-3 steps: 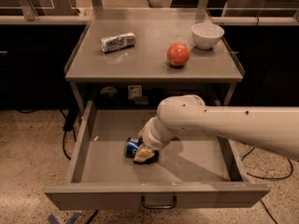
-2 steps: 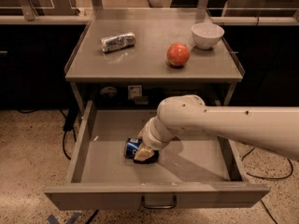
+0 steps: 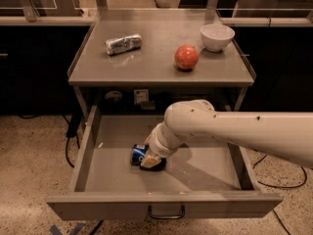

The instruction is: Pick pepsi can from top drawer and place on counter

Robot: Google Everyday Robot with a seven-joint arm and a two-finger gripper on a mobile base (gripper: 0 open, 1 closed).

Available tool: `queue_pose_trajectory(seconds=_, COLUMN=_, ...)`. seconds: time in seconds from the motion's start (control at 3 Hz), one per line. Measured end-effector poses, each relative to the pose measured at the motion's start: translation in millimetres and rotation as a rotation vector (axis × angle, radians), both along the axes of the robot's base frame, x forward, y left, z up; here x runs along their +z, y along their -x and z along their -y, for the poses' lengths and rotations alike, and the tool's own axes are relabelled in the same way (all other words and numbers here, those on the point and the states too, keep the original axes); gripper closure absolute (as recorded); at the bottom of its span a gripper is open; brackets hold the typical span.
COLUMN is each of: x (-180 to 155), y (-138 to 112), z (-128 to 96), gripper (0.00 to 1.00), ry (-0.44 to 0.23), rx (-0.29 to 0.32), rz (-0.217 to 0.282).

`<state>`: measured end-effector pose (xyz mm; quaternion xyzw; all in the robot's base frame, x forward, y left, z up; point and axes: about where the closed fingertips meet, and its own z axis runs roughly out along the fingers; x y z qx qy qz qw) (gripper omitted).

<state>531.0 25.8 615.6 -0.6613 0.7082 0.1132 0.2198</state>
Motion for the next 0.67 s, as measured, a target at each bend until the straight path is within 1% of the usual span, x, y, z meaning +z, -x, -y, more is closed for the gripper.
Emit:
queue_pose_trajectory(seconds=0.33, x=18, y=2, z=-3, gripper=1.0, ry=-0.016, rx=0.015, rz=0.003)
queue_pose_trajectory(seconds=0.67, x=56, y=2, z=-4, gripper=1.0, ry=-0.049, rx=0.056, rz=0.035)
